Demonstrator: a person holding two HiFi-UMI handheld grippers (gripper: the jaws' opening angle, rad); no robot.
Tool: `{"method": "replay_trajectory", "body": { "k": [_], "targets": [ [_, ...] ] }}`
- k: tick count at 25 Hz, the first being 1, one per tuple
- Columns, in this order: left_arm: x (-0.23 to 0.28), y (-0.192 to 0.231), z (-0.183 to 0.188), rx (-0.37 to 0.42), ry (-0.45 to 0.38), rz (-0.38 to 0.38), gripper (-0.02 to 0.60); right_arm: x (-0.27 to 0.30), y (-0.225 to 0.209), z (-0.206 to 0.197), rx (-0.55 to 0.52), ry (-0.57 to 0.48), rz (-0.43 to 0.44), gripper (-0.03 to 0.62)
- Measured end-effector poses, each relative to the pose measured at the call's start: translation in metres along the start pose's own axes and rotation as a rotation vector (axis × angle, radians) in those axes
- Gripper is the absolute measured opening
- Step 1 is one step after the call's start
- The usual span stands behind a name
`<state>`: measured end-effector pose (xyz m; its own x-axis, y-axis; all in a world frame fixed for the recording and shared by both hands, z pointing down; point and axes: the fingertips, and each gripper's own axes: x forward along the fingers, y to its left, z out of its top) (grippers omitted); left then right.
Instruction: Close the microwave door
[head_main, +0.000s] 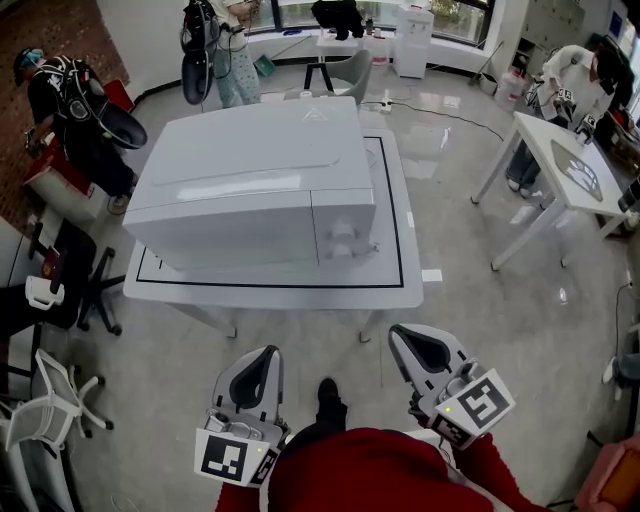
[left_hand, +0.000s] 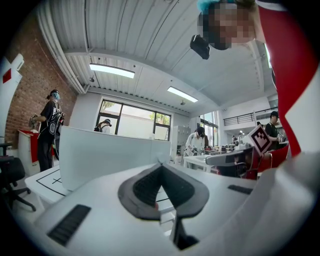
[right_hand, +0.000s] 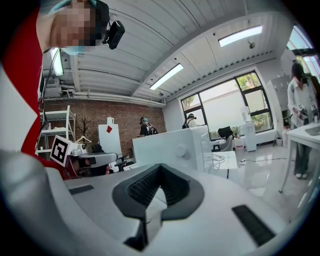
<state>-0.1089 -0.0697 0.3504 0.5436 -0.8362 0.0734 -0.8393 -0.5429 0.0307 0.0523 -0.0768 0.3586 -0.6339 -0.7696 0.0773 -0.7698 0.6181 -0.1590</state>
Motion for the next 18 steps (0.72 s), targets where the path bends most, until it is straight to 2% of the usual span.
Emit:
{"method": "replay_trajectory", "body": {
  "k": [18],
  "targets": [
    [-0.0051,0.0069,0.0002,0.001,-0.001,0.015,0.011,0.0043,0.0022,-0.0027,-0.004,0.013,0.0,0.012]
  ]
}}
